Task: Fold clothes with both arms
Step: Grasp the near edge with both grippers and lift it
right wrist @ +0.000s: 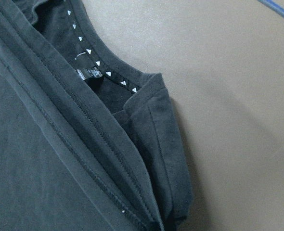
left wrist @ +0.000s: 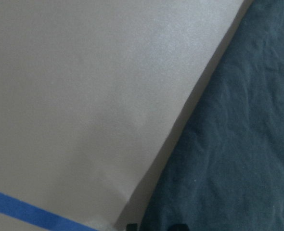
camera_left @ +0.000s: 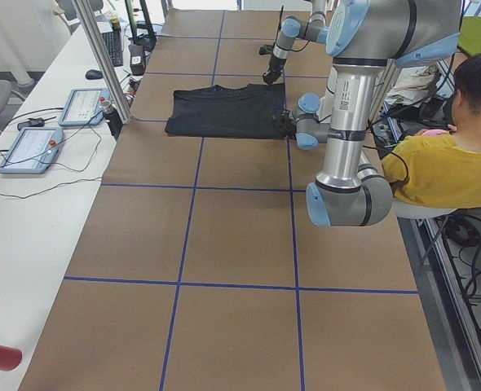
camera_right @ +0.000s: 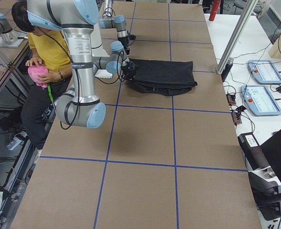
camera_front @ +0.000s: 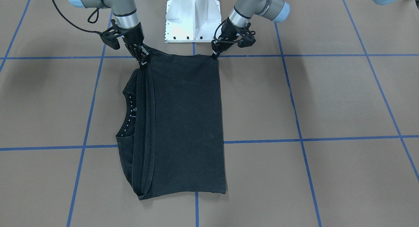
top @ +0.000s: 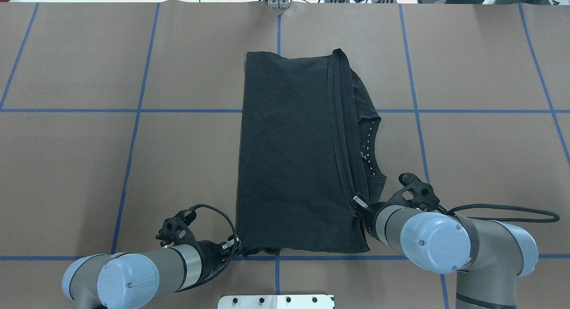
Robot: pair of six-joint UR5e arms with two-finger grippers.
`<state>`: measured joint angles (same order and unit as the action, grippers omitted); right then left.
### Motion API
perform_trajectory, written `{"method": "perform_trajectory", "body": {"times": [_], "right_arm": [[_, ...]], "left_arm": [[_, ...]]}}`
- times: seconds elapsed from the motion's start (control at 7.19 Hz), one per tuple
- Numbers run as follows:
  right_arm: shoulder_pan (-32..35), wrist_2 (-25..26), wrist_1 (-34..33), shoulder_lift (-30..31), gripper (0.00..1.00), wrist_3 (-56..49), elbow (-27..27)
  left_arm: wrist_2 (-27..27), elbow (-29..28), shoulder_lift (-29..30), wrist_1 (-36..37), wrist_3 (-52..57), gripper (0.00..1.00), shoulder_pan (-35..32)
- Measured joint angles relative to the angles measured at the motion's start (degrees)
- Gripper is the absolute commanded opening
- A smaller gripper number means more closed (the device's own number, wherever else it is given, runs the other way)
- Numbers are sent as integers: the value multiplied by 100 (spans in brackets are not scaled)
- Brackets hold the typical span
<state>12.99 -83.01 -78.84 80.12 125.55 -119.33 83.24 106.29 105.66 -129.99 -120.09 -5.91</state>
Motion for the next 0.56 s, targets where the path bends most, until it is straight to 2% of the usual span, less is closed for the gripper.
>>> {"method": "perform_trajectory", "body": {"times": [0.28,0.56], "right_arm": [[2,-6,0,13,0,4,-19],[2,-139,0,173,0,7,-300]], "left_arm": [[7,172,-28,61,-43,0,-14],[32,778,-56,474,-51,0,-32]]}}
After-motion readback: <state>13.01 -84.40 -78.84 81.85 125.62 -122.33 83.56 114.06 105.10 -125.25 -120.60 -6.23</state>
